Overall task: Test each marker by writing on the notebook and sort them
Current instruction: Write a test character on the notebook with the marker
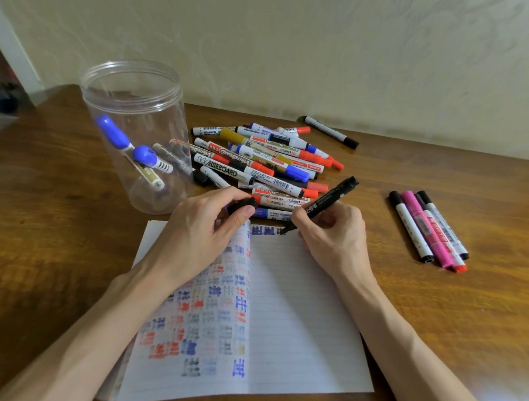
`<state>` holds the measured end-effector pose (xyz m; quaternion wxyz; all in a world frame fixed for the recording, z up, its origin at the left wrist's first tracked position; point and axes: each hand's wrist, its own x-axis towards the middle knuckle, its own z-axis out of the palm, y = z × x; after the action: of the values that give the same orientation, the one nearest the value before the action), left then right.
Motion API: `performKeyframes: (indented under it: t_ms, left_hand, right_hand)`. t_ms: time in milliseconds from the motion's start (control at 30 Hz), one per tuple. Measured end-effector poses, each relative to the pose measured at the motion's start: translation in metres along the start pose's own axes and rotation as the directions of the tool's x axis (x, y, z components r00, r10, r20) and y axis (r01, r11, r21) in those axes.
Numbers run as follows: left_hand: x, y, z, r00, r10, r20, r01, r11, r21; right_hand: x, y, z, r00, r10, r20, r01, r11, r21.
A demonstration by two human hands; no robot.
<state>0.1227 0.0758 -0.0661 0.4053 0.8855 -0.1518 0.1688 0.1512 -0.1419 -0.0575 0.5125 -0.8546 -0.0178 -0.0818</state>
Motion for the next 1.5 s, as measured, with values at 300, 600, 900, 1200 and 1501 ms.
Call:
performKeyframes:
  t_ms: [300,600,900,1200,1501]
  left_hand:
    - [0.000,-0.002,0.001,1.000,0.000,0.002,0.000,1.000,-0.006]
    - [0.000,0.000,0.001,1.000,0.004,-0.003,-0.004,1.000,-0.013]
    - [0.001,0.004,-0.001,0.999,0.036,0.029,-0.036,0.999,-0.030]
    - [0.001,0.003,-0.003,1.000,0.005,0.003,-0.005,0.998,-0.066]
    - [0.000,0.007,-0.003,1.000,0.022,0.011,-0.021,0.994,-0.104]
  right_hand:
    - [0.002,0.003,-0.001,0.999,0.014,-0.043,-0.013,0.999,0.035]
    - [0.002,0.002,-0.001,1.000,-0.018,0.005,0.017,1.000,0.012]
    - [0.000,-0.006,-0.010,0.999,0.047,-0.018,-0.039,0.943,0.330]
    - [-0.003,-0.009,-0.007,0.991,-0.055,0.125,-0.011,0.880,0.474]
    - [-0.005,-0.003,-0.005,0.947,-0.185,0.261,0.049,0.889,0.455]
